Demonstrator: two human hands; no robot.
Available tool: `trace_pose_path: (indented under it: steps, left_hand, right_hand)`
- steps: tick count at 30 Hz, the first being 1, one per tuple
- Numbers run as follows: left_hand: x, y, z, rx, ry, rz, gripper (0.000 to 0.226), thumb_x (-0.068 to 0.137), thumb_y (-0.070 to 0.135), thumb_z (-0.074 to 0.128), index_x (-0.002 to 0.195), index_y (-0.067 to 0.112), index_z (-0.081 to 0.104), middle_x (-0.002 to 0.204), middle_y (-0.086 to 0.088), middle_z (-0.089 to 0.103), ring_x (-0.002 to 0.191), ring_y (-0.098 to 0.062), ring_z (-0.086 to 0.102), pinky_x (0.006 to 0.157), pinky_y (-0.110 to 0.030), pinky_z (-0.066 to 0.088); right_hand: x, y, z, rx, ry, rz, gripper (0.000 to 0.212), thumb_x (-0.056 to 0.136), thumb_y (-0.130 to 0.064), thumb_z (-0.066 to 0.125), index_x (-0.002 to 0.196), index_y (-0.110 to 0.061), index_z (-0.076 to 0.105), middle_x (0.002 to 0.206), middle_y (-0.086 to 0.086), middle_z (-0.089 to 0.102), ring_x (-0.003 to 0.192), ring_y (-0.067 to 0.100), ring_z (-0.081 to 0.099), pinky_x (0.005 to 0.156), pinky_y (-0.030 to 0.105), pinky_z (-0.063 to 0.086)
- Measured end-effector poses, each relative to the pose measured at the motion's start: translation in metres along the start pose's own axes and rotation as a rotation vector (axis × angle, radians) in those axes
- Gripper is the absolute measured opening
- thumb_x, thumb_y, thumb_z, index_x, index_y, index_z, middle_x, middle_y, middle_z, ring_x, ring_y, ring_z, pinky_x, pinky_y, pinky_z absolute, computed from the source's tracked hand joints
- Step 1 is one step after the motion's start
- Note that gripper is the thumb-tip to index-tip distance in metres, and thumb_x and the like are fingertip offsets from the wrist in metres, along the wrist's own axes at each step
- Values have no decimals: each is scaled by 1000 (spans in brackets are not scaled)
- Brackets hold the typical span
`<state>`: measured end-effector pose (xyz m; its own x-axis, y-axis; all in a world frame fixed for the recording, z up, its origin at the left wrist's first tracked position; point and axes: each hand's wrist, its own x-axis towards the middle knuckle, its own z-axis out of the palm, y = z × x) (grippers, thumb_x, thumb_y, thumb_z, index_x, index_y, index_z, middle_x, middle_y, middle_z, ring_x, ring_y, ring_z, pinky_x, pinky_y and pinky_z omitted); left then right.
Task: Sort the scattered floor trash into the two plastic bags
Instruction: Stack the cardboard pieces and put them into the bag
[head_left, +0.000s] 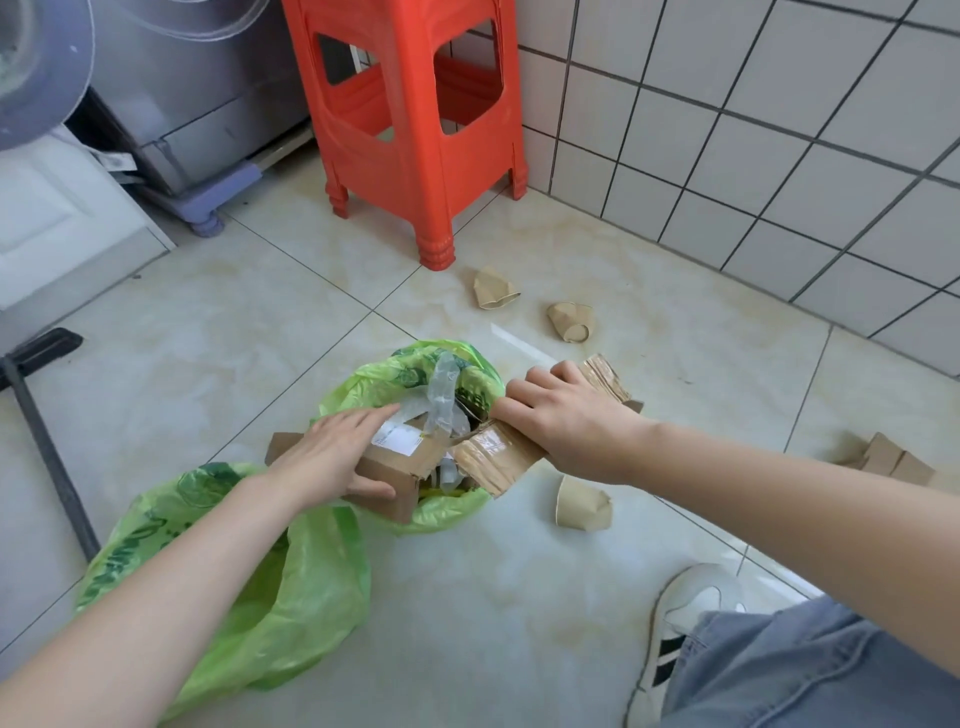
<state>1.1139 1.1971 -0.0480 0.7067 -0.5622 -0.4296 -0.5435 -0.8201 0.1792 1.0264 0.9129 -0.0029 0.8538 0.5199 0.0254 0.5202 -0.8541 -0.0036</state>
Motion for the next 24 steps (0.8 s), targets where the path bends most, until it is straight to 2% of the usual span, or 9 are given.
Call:
trace_pose_path:
  steps: [2,4,6,8,11,13,15,18,24]
  left_hand:
    - [1,-7,4,23,-51,-28,101,70,63,69,150,29,18,155,3,28,144,-18,20,118,-42,15]
    - [4,-12,6,40,-148,-28,100,67,63,72,148,30,24,157,8,23,148,-15,7,118,-51,9]
    - [7,-16,7,45,-249,-16,102,64,60,76,147,31,26,158,14,18,149,-16,-2,117,-53,15]
    - [9,-18,5,57,-298,-3,103,62,56,80,147,32,27,158,17,16,148,-17,-2,115,-47,25]
    - [10,-20,-3,139,-270,47,93,62,50,82,141,29,38,156,13,20,144,-20,15,107,-41,37]
    - [9,-20,-14,243,-207,84,81,64,48,80,135,27,45,146,11,33,131,-19,31,89,-31,43]
    - [6,-21,-27,315,-151,96,66,70,49,76,127,26,51,130,10,46,117,-16,42,74,-26,39]
    - [1,-20,-46,293,-88,78,53,77,52,69,120,26,54,117,9,55,106,-14,54,73,-26,43]
    - [3,-14,-70,323,-58,89,44,77,59,65,108,29,57,102,8,61,96,-15,58,76,-31,49]
  right_hand:
    - [4,-5,4,8,-9,7,50,67,1,61,111,-21,52,93,-1,53,84,25,50,76,43,44]
    - [7,-7,8,16,-21,13,51,66,1,63,111,-21,52,92,-2,54,83,25,51,75,43,45]
    - [9,-9,13,23,-39,13,52,65,0,64,111,-21,52,91,-1,54,82,25,51,74,43,45]
    - [11,-10,16,30,-51,19,52,65,0,64,111,-20,53,91,-1,54,82,25,52,73,42,45]
    - [16,-9,20,40,-69,52,50,68,-2,62,113,-20,52,92,0,54,84,26,52,75,40,41]
    - [19,-11,22,62,-90,73,48,72,-2,59,115,-20,51,96,0,54,88,26,51,76,38,36]
    - [25,-13,23,140,-131,127,43,78,-5,54,117,-20,48,103,0,52,94,26,48,77,36,29]
    - [33,-17,20,314,-194,282,37,80,-7,48,114,-20,44,105,0,50,98,25,47,78,36,32]
    - [52,-18,8,322,-169,311,34,79,-10,49,112,-21,47,104,0,52,95,25,47,84,42,39]
